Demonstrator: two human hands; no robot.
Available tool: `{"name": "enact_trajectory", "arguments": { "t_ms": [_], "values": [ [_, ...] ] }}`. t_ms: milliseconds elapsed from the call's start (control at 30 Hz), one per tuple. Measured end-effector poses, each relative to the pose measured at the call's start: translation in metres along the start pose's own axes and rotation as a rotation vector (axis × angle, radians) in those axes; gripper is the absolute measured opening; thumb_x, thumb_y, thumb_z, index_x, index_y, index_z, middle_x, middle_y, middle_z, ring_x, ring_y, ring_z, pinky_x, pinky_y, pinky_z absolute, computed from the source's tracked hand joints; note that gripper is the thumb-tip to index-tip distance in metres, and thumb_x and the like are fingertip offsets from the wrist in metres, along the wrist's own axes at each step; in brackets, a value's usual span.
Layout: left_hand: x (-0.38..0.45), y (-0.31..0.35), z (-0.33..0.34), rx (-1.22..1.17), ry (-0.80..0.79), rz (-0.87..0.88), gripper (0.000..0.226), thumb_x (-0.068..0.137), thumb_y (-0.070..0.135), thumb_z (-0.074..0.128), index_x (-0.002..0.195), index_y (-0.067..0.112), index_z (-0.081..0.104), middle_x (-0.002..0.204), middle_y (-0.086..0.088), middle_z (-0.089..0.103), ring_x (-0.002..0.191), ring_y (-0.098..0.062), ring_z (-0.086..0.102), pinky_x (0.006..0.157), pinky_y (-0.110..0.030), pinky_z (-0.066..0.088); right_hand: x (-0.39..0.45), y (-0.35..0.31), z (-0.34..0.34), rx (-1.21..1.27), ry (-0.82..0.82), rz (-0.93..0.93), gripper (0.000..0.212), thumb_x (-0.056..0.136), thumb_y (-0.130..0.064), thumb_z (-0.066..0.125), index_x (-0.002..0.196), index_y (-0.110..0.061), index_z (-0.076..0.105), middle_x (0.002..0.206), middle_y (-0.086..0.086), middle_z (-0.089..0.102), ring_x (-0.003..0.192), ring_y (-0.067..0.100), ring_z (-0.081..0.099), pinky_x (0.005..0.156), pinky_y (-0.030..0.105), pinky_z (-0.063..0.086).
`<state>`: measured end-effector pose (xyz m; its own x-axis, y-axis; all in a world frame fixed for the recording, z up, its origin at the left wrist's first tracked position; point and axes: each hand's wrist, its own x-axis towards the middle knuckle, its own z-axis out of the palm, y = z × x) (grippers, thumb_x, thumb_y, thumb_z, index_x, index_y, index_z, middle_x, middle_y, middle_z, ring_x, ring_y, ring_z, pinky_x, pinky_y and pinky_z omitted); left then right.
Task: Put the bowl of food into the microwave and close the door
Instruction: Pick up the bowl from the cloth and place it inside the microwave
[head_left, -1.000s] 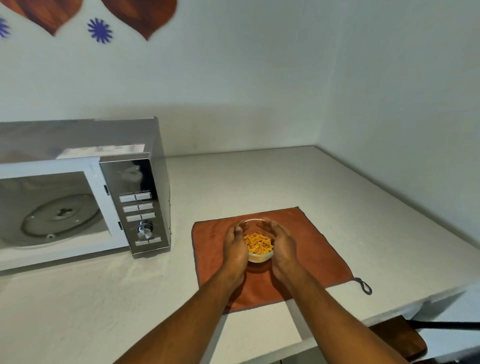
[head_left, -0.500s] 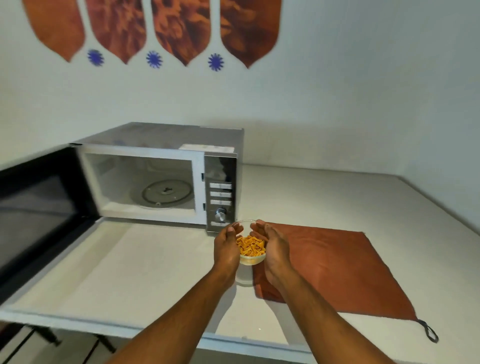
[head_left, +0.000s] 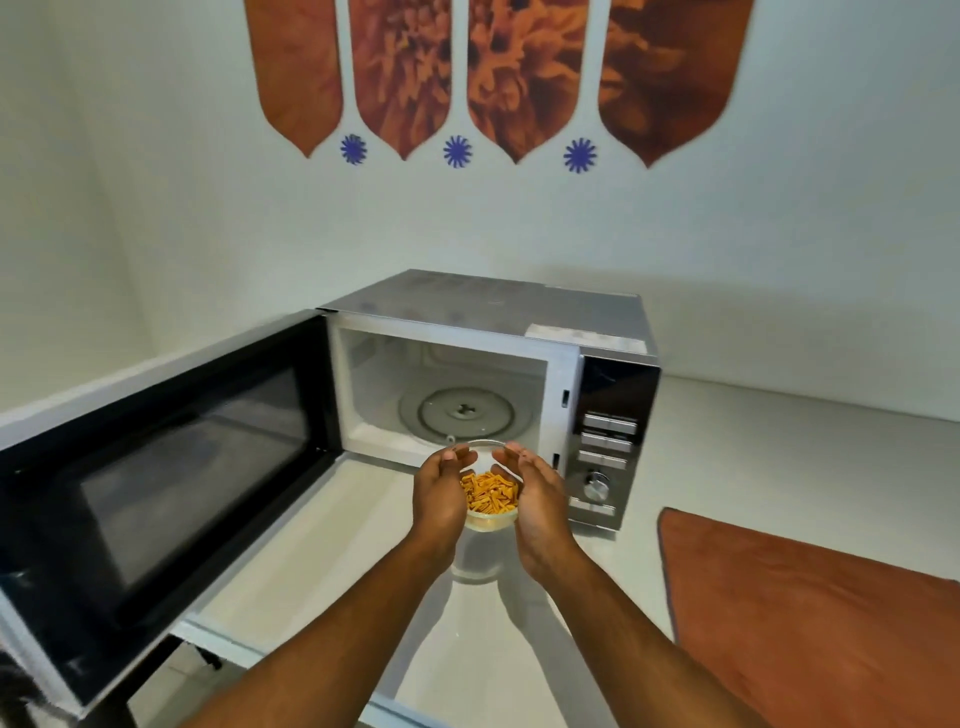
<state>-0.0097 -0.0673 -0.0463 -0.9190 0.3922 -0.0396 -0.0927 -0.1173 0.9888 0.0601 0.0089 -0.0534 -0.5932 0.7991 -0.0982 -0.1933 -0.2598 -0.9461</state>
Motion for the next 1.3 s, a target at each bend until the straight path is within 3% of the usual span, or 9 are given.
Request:
{"name": "enact_trajectory", "arguments": {
  "t_ms": [133, 300, 433, 567, 767, 933, 1033, 1133, 1300],
  "values": [
    [0.050, 0.006, -0.013, -0.039, 0.006, -0.013, 0.024, 0.103, 0.027, 0.040, 0.104, 0.022, 0.063, 0.107, -0.003, 0.071, 0.096, -0.019, 0.067, 0.083, -0.037, 0.055, 0.037, 0.006, 0.039, 0.007, 0.028, -0.017, 0.026, 0.107, -0.021, 0.045, 0.108, -0.025, 0.071, 0.110, 0.003, 0.078, 0.106, 0.022, 0.072, 0.097, 0.044, 0.058],
    [0.115, 0.011, -0.016, 0.028, 0.030, -0.054, 0.009, 0.100, 0.022, 0.042, 0.100, 0.021, 0.051, 0.107, -0.014, 0.064, 0.099, -0.028, 0.063, 0.088, -0.041, 0.052, 0.088, 0.015, 0.076, 0.078, 0.111, -0.014, 0.028, 0.107, -0.018, 0.044, 0.122, -0.013, 0.067, 0.110, 0.003, 0.077, 0.107, 0.021, 0.071, 0.096, 0.040, 0.057],
    [0.149, 0.010, -0.013, 0.033, -0.030, -0.113, 0.020, 0.101, 0.033, 0.041, 0.110, 0.018, 0.051, 0.106, -0.010, 0.063, 0.092, -0.022, 0.063, 0.082, -0.037, 0.052, 0.122, 0.017, 0.095, 0.116, 0.179, -0.037, 0.025, 0.105, -0.013, 0.046, 0.107, -0.016, 0.070, 0.099, 0.002, 0.078, 0.100, 0.025, 0.073, 0.091, 0.042, 0.059],
    [0.171, 0.002, -0.013, 0.027, -0.066, -0.118, 0.031, 0.100, 0.042, 0.043, 0.121, 0.020, 0.048, 0.110, -0.006, 0.061, 0.094, -0.017, 0.062, 0.073, -0.026, 0.051, 0.156, 0.016, 0.107, 0.105, 0.266, -0.066, 0.037, 0.098, 0.001, 0.039, 0.094, -0.026, 0.063, 0.113, 0.011, 0.073, 0.104, 0.027, 0.069, 0.091, 0.040, 0.057],
    [0.200, -0.006, 0.005, -0.011, -0.026, -0.170, 0.027, 0.100, 0.031, 0.045, 0.121, 0.017, 0.056, 0.098, -0.002, 0.065, 0.083, -0.011, 0.061, 0.061, -0.021, 0.046, 0.197, 0.017, 0.112, -0.113, 0.342, -0.043, 0.021, 0.102, -0.019, 0.050, 0.088, -0.024, 0.065, 0.103, 0.010, 0.072, 0.102, 0.031, 0.069, 0.099, 0.049, 0.057],
    [0.214, -0.007, 0.018, -0.070, 0.001, -0.261, 0.027, 0.098, 0.020, 0.044, 0.117, 0.013, 0.062, 0.091, -0.001, 0.063, 0.079, -0.014, 0.056, 0.070, -0.027, 0.044, 0.218, 0.015, 0.106, -0.167, 0.333, -0.029, 0.033, 0.101, -0.023, 0.049, 0.071, -0.020, 0.061, 0.090, 0.017, 0.067, 0.082, 0.029, 0.064, 0.075, 0.034, 0.052],
    [0.224, -0.003, 0.021, -0.129, -0.013, -0.261, 0.026, 0.099, 0.025, 0.045, 0.117, 0.022, 0.064, 0.099, 0.000, 0.063, 0.083, -0.013, 0.053, 0.078, -0.030, 0.040, 0.223, 0.018, 0.100, -0.135, 0.283, 0.006, 0.025, 0.098, -0.028, 0.053, 0.085, -0.018, 0.071, 0.100, 0.017, 0.072, 0.093, 0.032, 0.065, 0.080, 0.039, 0.054],
    [0.236, 0.001, 0.022, -0.130, -0.033, -0.294, 0.021, 0.099, 0.035, 0.046, 0.106, 0.023, 0.062, 0.084, 0.003, 0.059, 0.075, -0.011, 0.050, 0.076, -0.030, 0.039, 0.226, 0.024, 0.099, -0.085, 0.297, 0.022, 0.027, 0.097, -0.032, 0.058, 0.110, -0.016, 0.076, 0.113, 0.014, 0.075, 0.104, 0.033, 0.066, 0.087, 0.042, 0.055],
    [0.255, -0.003, 0.024, -0.046, -0.033, -0.223, 0.021, 0.099, 0.033, 0.047, 0.104, 0.024, 0.064, 0.084, 0.007, 0.061, 0.071, -0.010, 0.049, 0.080, -0.031, 0.038, 0.233, 0.027, 0.101, -0.053, 0.292, -0.034, 0.023, 0.099, -0.025, 0.057, 0.107, -0.014, 0.075, 0.104, 0.010, 0.072, 0.094, 0.025, 0.060, 0.076, 0.031, 0.047]
  ]
}}
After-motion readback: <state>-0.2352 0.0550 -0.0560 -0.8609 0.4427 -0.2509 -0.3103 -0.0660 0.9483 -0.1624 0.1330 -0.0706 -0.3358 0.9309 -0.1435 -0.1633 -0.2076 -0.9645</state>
